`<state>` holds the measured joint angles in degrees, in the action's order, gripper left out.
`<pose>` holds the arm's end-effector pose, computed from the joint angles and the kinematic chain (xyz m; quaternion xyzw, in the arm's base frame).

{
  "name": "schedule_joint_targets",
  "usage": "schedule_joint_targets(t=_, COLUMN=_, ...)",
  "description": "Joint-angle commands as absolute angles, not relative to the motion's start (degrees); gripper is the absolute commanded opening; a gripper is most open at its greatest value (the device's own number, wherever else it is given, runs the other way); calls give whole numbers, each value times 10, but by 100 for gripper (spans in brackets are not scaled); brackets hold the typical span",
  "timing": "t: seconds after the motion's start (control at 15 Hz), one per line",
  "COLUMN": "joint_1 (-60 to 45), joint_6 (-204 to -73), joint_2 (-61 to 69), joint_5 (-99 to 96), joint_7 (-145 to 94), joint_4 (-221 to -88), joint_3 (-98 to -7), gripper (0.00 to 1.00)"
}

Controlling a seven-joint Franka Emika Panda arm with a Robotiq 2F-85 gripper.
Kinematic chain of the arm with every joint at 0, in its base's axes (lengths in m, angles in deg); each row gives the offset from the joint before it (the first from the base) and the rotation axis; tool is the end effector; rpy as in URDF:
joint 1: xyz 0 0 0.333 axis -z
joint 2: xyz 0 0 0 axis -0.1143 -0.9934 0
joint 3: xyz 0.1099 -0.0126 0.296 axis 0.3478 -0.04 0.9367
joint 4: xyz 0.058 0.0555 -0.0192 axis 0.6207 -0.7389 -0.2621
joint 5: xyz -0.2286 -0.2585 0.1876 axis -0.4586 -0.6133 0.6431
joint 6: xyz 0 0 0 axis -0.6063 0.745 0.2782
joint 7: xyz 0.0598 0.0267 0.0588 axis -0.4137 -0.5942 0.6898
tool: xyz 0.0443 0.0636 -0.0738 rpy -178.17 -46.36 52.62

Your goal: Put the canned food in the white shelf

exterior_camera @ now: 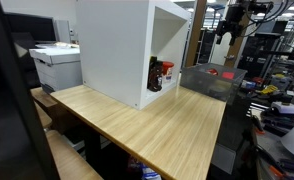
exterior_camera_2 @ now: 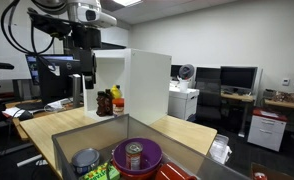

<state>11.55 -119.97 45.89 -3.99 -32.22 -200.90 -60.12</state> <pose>0.3590 -0.2159 0.4704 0.9455 -0.3248 0.0206 0.0015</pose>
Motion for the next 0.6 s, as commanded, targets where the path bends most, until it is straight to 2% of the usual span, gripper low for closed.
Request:
schedule_joint_targets(t=0.0, joint_1=134, joint_6=-1222, joint_2=413, joint_5=-57, joint_7=-357, joint_4=-1996, joint_3=-607, gripper=100)
schedule_joint_targets(t=0.53, joint_1=155, joint_6=-1226, joint_2=360, joint_5=-65, joint_7=-397, joint_4=-1978, joint_3=-633, gripper=100)
